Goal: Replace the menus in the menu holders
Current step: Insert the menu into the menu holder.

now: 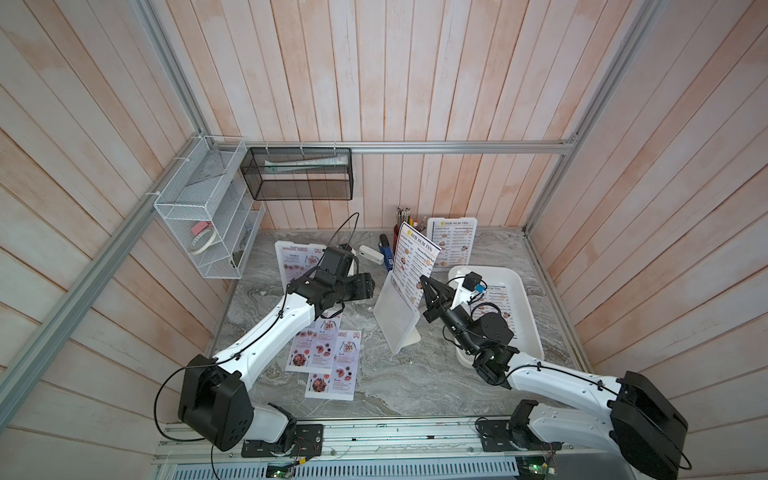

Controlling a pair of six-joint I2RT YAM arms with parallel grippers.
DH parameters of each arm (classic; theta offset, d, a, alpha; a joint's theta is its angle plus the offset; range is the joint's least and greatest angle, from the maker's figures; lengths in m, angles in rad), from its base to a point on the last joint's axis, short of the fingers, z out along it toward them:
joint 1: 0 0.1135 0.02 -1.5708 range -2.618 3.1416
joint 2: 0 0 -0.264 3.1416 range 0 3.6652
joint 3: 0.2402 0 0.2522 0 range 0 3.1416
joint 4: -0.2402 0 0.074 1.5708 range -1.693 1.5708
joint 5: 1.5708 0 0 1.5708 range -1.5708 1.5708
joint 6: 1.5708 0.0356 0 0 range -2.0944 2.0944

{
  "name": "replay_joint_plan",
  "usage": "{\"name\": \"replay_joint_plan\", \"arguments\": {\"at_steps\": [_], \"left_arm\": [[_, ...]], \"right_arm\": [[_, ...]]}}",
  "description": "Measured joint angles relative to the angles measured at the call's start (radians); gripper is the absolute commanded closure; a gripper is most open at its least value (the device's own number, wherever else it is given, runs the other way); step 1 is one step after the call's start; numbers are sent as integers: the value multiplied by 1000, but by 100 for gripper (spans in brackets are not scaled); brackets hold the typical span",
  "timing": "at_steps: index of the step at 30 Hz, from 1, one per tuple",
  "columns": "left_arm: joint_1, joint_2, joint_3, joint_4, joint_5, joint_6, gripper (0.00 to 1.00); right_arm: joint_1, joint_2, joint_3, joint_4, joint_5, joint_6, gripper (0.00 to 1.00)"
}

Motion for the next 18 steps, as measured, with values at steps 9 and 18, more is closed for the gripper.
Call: {"name": "replay_joint_plan", "arguments": {"at_steps": [9,18], "left_arm": [[0,5,0,2,0,0,26],[1,6,2,6,0,0,26]], "right_arm": [[1,8,-23,27,-15,0,88],[15,-1,-38,29,-18,0,83]]}}
